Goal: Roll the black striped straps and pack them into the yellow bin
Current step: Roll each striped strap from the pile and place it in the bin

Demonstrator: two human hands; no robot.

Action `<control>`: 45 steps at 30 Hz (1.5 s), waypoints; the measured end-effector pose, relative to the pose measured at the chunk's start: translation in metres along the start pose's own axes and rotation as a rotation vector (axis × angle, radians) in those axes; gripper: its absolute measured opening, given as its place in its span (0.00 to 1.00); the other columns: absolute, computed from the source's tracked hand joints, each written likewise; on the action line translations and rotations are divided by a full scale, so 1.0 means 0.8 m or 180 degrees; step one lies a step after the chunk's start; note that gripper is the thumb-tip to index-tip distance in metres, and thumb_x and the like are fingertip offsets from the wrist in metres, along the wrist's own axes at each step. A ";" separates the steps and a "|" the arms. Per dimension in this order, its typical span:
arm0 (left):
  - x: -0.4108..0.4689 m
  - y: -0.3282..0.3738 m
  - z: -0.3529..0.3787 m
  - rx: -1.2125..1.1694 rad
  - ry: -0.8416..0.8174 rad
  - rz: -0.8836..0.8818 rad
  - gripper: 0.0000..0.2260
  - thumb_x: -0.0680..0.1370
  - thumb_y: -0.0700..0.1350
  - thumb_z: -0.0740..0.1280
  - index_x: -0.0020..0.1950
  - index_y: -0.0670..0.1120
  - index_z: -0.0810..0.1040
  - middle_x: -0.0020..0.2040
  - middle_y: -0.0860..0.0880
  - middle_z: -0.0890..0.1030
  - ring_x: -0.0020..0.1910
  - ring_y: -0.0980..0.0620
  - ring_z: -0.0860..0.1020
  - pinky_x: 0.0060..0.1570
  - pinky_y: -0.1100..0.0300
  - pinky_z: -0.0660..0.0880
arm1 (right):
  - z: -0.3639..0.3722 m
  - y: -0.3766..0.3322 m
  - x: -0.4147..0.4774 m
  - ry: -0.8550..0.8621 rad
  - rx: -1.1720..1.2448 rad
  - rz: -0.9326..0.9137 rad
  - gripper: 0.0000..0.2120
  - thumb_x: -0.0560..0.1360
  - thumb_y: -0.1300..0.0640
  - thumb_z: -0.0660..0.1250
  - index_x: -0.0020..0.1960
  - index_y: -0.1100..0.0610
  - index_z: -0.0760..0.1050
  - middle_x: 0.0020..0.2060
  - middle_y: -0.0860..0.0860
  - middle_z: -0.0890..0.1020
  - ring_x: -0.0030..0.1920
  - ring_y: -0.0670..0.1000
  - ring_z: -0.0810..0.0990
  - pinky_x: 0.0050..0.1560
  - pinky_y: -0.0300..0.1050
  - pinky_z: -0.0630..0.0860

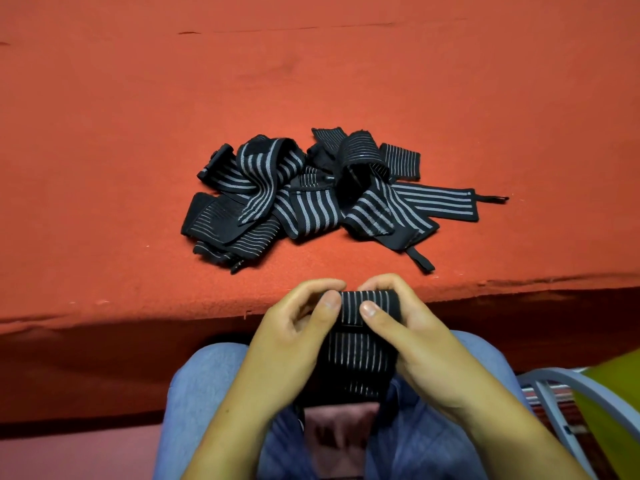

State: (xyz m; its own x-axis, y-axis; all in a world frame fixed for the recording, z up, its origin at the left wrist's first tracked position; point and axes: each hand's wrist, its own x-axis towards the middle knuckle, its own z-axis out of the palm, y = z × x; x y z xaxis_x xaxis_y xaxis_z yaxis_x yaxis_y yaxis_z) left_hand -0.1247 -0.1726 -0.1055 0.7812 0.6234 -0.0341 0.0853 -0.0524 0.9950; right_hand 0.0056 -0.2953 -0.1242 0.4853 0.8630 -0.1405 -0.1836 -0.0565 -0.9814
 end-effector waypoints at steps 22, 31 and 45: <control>-0.005 -0.009 0.019 -0.0102 0.0014 -0.0271 0.25 0.72 0.74 0.56 0.68 0.73 0.71 0.64 0.63 0.81 0.65 0.61 0.78 0.71 0.47 0.72 | 0.008 0.004 -0.001 -0.0072 0.0293 0.0237 0.19 0.72 0.39 0.71 0.59 0.45 0.76 0.52 0.53 0.84 0.54 0.55 0.82 0.67 0.69 0.73; -0.005 -0.010 0.019 0.0030 -0.0031 -0.0272 0.25 0.74 0.75 0.53 0.71 0.75 0.66 0.69 0.67 0.76 0.70 0.66 0.73 0.75 0.52 0.67 | 0.020 -0.006 -0.001 0.0264 0.0026 -0.0040 0.11 0.77 0.39 0.67 0.55 0.43 0.75 0.41 0.46 0.84 0.43 0.49 0.82 0.51 0.59 0.79; -0.005 -0.006 0.002 0.0181 -0.0150 0.0304 0.16 0.79 0.41 0.70 0.66 0.55 0.82 0.60 0.54 0.82 0.62 0.54 0.81 0.59 0.64 0.77 | 0.015 -0.003 0.001 0.0378 0.0966 0.0483 0.14 0.76 0.45 0.72 0.52 0.55 0.79 0.52 0.61 0.85 0.53 0.59 0.83 0.60 0.59 0.78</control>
State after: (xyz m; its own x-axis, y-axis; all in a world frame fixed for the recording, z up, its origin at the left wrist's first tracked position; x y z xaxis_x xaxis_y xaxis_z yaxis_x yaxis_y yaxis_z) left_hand -0.1271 -0.1763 -0.1102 0.8156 0.5760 0.0547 0.0431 -0.1548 0.9870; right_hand -0.0038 -0.2884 -0.1201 0.5257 0.7909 -0.3133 -0.4981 -0.0124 -0.8670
